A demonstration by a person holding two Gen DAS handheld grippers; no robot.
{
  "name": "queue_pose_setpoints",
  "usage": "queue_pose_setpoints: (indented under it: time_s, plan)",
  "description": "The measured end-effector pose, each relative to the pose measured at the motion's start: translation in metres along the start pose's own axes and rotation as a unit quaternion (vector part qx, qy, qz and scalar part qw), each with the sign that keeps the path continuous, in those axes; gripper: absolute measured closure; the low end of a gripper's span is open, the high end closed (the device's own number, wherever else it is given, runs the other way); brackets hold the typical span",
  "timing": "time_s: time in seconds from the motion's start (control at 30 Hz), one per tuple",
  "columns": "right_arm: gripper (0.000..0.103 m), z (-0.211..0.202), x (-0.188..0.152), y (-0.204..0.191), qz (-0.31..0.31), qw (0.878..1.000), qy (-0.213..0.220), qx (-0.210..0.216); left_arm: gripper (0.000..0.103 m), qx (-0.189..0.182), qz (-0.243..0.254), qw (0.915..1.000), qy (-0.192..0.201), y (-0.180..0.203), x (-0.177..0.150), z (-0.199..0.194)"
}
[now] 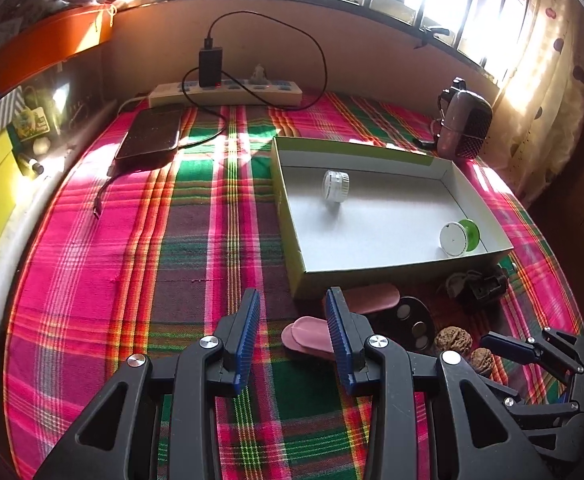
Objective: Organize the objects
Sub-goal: 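Move the left gripper toward the pink clip while the right gripper approaches the walnuts, then close the left gripper on the pink clip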
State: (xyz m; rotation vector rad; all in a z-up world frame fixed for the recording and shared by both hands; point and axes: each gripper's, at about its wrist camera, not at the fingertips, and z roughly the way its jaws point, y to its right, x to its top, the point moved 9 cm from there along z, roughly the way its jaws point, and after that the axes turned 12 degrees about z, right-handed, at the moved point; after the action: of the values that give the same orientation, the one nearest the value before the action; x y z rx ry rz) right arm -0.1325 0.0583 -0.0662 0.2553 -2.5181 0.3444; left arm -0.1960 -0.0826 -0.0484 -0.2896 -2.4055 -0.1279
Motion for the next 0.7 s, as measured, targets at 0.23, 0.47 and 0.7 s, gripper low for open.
queue_pose_setpoints:
  time_s: [0.23,0.47,0.7]
  plan:
    - [0.058,-0.001,0.001,0.000,0.001,1.000,0.003,0.004,0.071,0.001,-0.018,0.9997,-0.014,-0.009,-0.001,0.008]
    - [0.062,-0.002,0.002,0.002,0.005,1.000,0.007,0.009,0.071,0.001,-0.016,0.9993,-0.033,-0.009,-0.012,0.006]
    - [0.062,-0.003,0.002,0.003,0.006,1.000,0.009,0.011,0.071,-0.020,-0.014,0.9991,-0.036,0.004,-0.021,-0.002]
